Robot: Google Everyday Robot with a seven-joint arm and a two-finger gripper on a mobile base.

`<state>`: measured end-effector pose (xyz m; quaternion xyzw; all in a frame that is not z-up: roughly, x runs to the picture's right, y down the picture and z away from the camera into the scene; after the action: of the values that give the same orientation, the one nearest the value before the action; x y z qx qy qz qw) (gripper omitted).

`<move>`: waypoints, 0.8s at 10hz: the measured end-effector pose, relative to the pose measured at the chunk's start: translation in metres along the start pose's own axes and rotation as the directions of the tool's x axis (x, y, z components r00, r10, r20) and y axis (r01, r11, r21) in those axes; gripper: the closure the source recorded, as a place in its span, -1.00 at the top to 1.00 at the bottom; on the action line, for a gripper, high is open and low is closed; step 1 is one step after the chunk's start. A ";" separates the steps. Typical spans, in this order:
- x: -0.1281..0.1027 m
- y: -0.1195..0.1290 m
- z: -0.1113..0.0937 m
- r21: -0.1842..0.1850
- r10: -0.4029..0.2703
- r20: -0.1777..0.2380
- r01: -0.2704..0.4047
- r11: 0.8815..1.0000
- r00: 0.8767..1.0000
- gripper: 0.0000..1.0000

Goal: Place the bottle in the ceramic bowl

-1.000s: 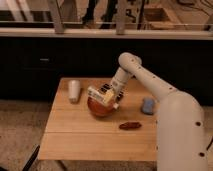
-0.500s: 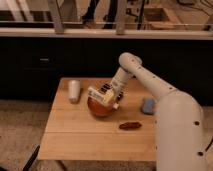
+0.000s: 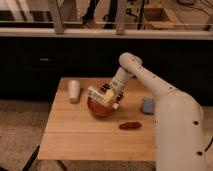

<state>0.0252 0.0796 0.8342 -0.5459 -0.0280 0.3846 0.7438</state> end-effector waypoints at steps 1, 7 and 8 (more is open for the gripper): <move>-0.001 0.001 0.000 -0.001 0.000 0.001 0.000 1.000 1.000 -0.98; 0.000 0.002 0.001 -0.012 0.010 -0.001 -0.010 1.000 1.000 -0.98; 0.001 0.002 0.001 -0.015 0.012 -0.001 -0.012 1.000 1.000 -0.98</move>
<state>0.0244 0.0809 0.8321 -0.5517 -0.0270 0.3886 0.7375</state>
